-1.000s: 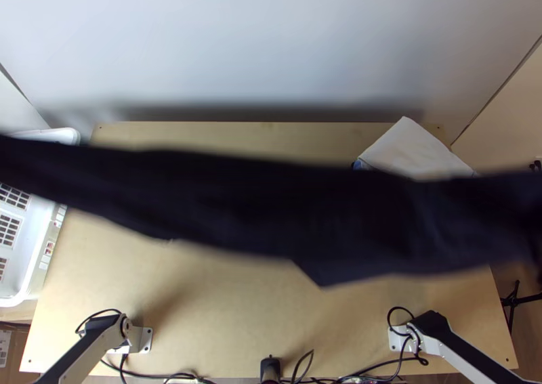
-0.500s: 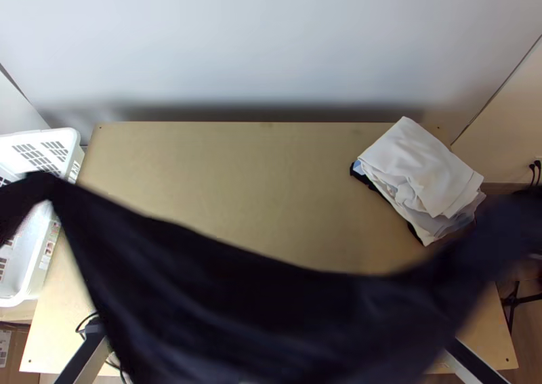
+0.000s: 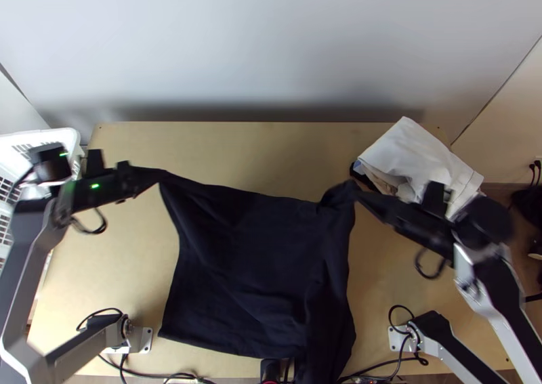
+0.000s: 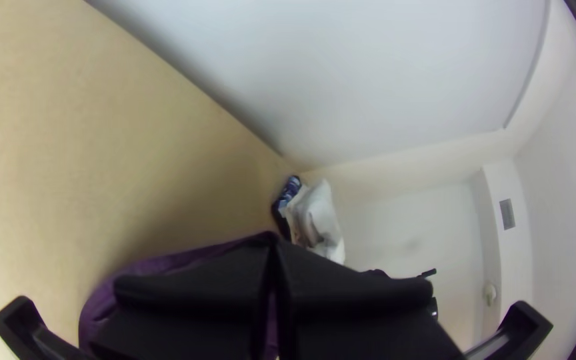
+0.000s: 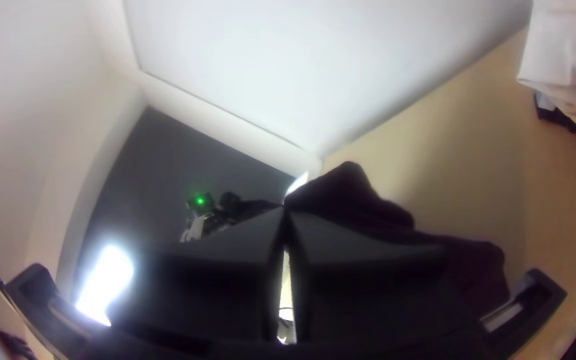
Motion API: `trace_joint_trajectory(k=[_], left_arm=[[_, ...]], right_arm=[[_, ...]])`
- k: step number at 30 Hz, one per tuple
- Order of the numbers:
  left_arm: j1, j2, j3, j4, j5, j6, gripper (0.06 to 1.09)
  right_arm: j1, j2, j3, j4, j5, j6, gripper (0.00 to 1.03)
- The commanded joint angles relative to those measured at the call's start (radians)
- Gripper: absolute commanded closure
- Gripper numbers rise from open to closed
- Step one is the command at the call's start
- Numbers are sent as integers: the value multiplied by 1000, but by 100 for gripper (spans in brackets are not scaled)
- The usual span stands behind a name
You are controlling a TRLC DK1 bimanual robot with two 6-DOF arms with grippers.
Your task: Fold the t-shirt
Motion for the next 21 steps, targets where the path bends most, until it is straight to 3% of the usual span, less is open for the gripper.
trace_joint_trajectory(k=[1,10,13,17,21], left_arm=[[-22,277,-51,152,-49,61,105],[17,650,259,167,-178,48,105],[18,749,374,152,-210,24,105],[18,917,585,22,-278,22,105],[7,1044,750,-89,-353,47,105]], right_arm=[[-55,251,-66,188,6,-51,100],[-129,716,288,171,32,-80,100],[-150,863,449,24,47,-97,100],[-178,1068,698,-257,46,-149,100],[-202,1161,796,-335,47,-187,100]])
